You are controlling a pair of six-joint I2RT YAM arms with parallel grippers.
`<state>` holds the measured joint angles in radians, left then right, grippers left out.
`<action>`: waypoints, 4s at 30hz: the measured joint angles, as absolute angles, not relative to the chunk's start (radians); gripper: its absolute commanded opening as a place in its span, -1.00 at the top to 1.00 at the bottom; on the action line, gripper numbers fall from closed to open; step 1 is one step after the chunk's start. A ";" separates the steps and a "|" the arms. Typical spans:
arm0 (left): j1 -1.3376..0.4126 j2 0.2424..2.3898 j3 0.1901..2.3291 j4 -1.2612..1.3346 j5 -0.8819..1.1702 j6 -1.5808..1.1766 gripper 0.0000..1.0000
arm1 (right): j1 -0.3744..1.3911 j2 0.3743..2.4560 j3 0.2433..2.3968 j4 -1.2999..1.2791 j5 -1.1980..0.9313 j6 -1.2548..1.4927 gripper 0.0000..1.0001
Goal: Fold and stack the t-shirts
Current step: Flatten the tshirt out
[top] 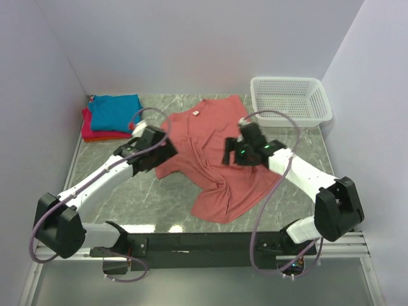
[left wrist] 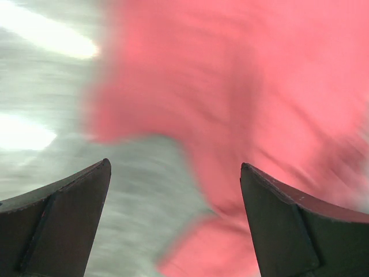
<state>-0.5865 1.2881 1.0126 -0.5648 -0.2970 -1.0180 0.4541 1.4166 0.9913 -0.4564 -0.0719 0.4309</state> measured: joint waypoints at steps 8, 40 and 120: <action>-0.311 1.304 0.817 -0.604 -0.254 -1.029 -0.82 | 0.869 1.475 0.986 -0.442 -0.075 0.503 -0.75; -0.498 1.673 1.132 -0.723 -0.284 -1.056 0.99 | 0.787 1.328 0.666 -0.601 0.017 0.629 -0.76; -0.419 1.818 1.151 -0.511 -0.147 -0.895 0.99 | 0.634 1.324 0.652 -0.677 0.012 0.546 -0.76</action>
<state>-0.4191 1.8179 1.1507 -0.5110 -0.1471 -0.8948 0.6338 1.3235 0.6521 -0.6769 0.0116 0.5457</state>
